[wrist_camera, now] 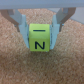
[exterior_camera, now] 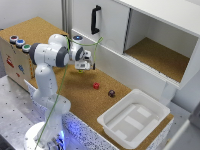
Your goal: Place the yellow block on top of the purple block
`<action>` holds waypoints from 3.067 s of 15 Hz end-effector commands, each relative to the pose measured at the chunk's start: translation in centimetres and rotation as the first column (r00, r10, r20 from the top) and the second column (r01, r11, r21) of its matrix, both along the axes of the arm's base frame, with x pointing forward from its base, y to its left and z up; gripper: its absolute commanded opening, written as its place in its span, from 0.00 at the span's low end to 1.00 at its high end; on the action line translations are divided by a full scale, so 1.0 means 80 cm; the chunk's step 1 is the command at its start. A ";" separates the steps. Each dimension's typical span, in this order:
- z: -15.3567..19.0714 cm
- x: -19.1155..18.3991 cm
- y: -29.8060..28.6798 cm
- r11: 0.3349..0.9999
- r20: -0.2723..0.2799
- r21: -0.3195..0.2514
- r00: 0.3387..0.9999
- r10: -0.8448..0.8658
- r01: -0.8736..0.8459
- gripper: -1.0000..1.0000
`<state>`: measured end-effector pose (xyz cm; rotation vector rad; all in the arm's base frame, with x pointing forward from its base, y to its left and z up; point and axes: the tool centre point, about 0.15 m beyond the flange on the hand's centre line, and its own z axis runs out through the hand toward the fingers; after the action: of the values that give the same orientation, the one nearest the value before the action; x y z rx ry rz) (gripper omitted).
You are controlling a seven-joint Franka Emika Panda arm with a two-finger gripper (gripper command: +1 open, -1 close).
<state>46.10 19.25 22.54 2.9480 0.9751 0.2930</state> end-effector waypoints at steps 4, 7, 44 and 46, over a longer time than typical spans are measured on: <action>0.077 -0.008 -0.062 0.981 0.119 -0.032 0.976 -0.184 0.189 0.00; 0.101 -0.011 -0.124 0.946 0.143 -0.024 0.938 -0.316 0.322 0.00; 0.005 -0.022 -0.445 0.867 -0.133 -0.021 0.858 -0.496 0.498 0.00; 0.005 -0.026 -0.442 0.868 -0.146 -0.028 0.857 -0.494 0.495 1.00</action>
<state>43.29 -15.95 24.40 3.0550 0.1368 0.1561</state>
